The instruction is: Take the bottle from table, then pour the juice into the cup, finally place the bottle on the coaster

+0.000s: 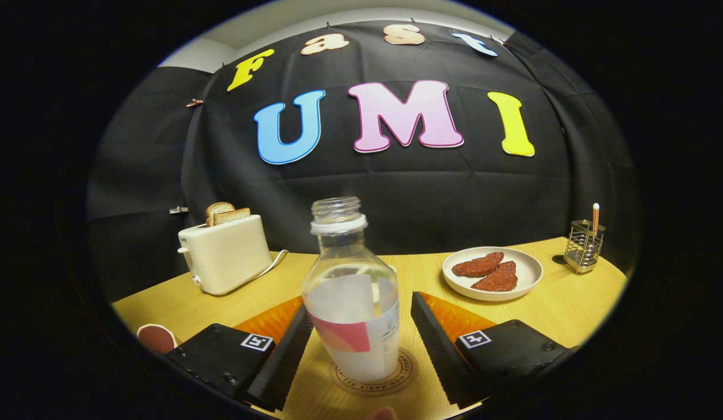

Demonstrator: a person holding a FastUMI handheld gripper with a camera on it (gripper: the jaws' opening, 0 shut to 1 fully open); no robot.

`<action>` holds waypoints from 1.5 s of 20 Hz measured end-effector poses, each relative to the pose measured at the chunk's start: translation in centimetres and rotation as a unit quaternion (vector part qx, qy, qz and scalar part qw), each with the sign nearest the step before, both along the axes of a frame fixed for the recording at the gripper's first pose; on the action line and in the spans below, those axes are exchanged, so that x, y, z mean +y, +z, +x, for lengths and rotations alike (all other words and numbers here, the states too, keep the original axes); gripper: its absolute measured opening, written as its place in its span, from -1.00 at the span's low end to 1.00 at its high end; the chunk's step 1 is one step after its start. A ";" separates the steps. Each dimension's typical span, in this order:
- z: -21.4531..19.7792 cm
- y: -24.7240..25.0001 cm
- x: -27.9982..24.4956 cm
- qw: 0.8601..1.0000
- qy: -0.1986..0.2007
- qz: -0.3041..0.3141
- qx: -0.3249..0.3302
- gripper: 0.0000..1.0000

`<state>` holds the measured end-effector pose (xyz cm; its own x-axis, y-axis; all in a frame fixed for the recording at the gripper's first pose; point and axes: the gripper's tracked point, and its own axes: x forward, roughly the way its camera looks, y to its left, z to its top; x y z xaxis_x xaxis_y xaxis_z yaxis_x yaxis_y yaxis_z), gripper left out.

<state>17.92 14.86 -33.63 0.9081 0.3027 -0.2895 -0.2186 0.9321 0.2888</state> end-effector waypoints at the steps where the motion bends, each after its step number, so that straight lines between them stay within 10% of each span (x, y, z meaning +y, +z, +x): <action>1: 0.0 0.1 0.0 1.000 0.001 -0.004 -0.002 0.97; 30: -7.9 16.7 -3.7 0.995 0.011 -0.070 -0.066 0.96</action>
<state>10.04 11.15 -16.89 0.9341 0.2890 -0.2094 -0.2676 0.9554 0.1248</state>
